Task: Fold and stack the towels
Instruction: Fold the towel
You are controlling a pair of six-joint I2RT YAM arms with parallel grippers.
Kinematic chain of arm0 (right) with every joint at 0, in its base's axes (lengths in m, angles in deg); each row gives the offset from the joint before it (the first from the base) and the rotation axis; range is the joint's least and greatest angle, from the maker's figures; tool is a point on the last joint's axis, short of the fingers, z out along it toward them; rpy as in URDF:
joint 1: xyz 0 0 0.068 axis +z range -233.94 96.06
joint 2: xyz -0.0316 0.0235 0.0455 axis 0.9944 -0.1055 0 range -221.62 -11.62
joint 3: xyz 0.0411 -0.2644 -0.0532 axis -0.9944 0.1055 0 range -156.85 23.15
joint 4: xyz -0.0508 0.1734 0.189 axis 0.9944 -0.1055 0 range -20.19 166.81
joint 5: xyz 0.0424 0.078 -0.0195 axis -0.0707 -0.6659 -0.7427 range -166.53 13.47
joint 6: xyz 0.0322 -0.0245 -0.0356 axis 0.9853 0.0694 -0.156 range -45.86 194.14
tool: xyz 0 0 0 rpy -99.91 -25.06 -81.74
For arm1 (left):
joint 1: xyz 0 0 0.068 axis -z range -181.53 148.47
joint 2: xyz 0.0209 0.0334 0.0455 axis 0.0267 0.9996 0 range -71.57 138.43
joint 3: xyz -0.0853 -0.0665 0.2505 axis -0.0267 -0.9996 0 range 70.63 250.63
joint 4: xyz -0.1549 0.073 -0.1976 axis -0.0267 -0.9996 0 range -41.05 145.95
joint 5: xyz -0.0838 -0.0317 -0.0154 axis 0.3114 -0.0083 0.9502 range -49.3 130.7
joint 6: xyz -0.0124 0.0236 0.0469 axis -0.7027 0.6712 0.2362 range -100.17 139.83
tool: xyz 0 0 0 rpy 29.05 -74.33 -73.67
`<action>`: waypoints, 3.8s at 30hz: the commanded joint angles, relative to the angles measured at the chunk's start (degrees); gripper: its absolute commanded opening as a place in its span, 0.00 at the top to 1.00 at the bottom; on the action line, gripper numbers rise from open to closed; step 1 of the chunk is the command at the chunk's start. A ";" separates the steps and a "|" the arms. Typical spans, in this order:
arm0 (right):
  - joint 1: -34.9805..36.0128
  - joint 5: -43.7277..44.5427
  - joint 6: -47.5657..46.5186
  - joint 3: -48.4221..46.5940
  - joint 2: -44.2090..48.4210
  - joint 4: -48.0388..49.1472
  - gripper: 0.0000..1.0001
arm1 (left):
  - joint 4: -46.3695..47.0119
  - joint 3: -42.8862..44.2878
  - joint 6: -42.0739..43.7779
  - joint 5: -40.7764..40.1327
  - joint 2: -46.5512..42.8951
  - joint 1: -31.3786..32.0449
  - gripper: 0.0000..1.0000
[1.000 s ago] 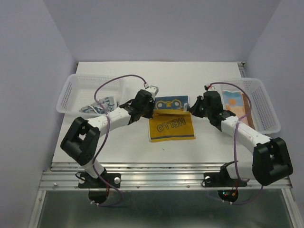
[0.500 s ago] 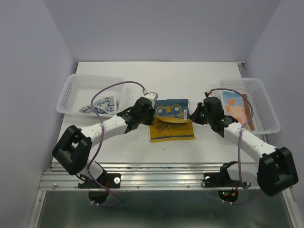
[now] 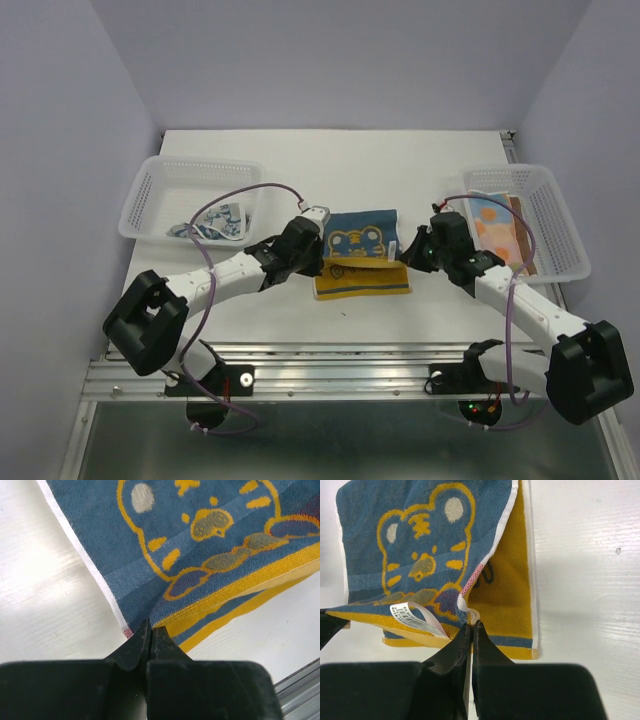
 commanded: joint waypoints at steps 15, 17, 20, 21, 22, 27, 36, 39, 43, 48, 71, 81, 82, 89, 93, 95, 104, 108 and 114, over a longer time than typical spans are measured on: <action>0.53 -5.46 0.79 7.83 -1.54 0.81 0.84 | -0.39 -5.52 -4.16 3.80 -2.16 3.89 0.62; 0.61 -5.81 0.87 8.10 -1.19 0.29 0.74 | -0.91 -6.04 -4.69 4.44 -3.83 4.59 0.45; 0.61 -6.34 0.35 7.92 0.39 -1.29 0.58 | -1.36 -7.01 -5.48 4.79 -6.29 5.65 0.31; 0.61 -6.34 0.17 7.75 1.96 -1.82 0.50 | -1.53 -7.28 -5.92 4.62 -8.30 5.74 0.27; 0.53 -6.17 0.00 7.66 2.85 -2.35 0.41 | -1.53 -7.36 -6.27 4.87 -9.28 5.74 0.20; 0.53 -6.61 -1.76 5.38 5.84 -2.09 0.00 | -1.97 -6.49 -7.85 -1.15 -13.85 5.65 0.01; 0.53 0.41 -3.95 -5.86 -3.97 5.89 0.00 | 0.38 0.89 -7.77 -2.43 -4.48 -7.69 0.01; 0.09 5.51 -6.06 -12.80 -12.59 6.08 0.00 | 2.32 4.31 -6.02 1.26 0.44 -10.69 0.04; -1.32 5.35 -9.58 -20.28 -20.69 4.50 0.00 | 1.63 9.94 -4.08 1.98 6.96 -11.66 0.15; -3.95 -1.30 -12.75 -25.47 -28.16 5.38 0.17 | -0.91 15.04 -3.37 1.98 14.25 -13.85 0.26; -10.72 -12.49 -15.65 -37.25 -48.73 8.02 0.64 | -1.27 25.06 -0.39 7.77 29.73 -19.31 0.66; -10.72 -17.77 -16.26 -34.45 -44.53 10.47 0.99 | 3.38 21.29 -0.82 11.82 24.92 -19.31 1.00; -10.72 -17.77 -16.35 -34.18 -43.65 10.91 0.99 | 3.91 20.94 -1.00 11.82 23.86 -19.31 1.00; -10.72 -16.80 -16.18 -30.14 -33.46 11.88 0.99 | 9.18 15.76 -3.02 13.84 12.26 -19.31 1.00; -10.72 -16.27 -16.26 -26.11 -26.88 12.76 0.99 | 11.91 10.23 -3.55 14.63 5.23 -19.31 1.00; -10.72 -15.84 -16.44 -25.13 -25.10 12.50 0.99 | 13.40 8.38 -3.46 14.98 2.14 -19.31 1.00; -10.72 -15.75 -15.65 -21.88 -19.57 12.59 0.99 | 15.08 3.89 -4.95 18.32 -1.72 -19.31 1.00; -10.72 -17.59 -15.12 -21.26 -13.51 12.15 0.99 | 15.78 1.43 -5.57 20.25 -9.01 -19.13 1.00; -10.72 -19.96 -12.40 -19.50 0.37 7.34 0.99 | 15.78 -2.00 -8.73 22.28 -25.09 -16.59 1.00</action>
